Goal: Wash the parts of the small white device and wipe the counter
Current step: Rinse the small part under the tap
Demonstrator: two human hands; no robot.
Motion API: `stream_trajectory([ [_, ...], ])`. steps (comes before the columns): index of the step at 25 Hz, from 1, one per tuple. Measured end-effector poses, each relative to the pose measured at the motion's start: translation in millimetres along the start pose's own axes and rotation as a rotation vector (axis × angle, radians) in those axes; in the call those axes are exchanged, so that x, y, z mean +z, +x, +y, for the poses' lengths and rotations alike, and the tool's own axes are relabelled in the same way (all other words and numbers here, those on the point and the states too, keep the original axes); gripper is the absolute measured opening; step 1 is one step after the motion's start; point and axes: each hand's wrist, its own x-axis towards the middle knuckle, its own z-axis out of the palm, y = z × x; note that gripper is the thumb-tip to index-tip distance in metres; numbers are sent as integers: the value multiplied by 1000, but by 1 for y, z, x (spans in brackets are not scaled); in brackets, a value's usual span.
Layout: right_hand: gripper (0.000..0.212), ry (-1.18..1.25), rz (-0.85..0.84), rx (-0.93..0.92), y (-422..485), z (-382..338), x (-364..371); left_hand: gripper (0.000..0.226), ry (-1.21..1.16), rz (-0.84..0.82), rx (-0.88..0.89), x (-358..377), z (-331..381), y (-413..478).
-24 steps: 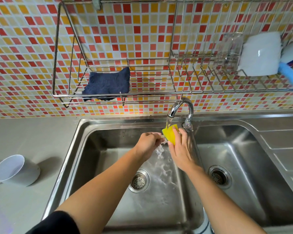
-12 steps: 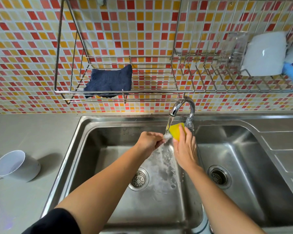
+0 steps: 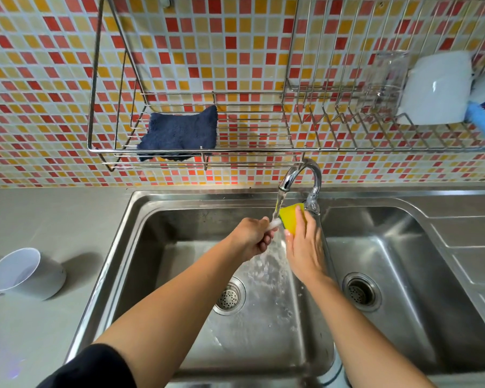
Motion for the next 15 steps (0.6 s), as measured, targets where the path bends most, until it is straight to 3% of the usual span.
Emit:
stream_trajectory([
  [5, 60, 16, -33, -18, 1, 4, -3, 46, 143, -14, -30, -1, 2, -3],
  [13, 58, 28, -1, -100, 3, 6, -4, 44, 174, -57, 46, -2, 1, -2],
  [15, 58, 55, 24, -28, 5, 6, -5, 40, 182, -72, 79, -2, 0, -2],
])
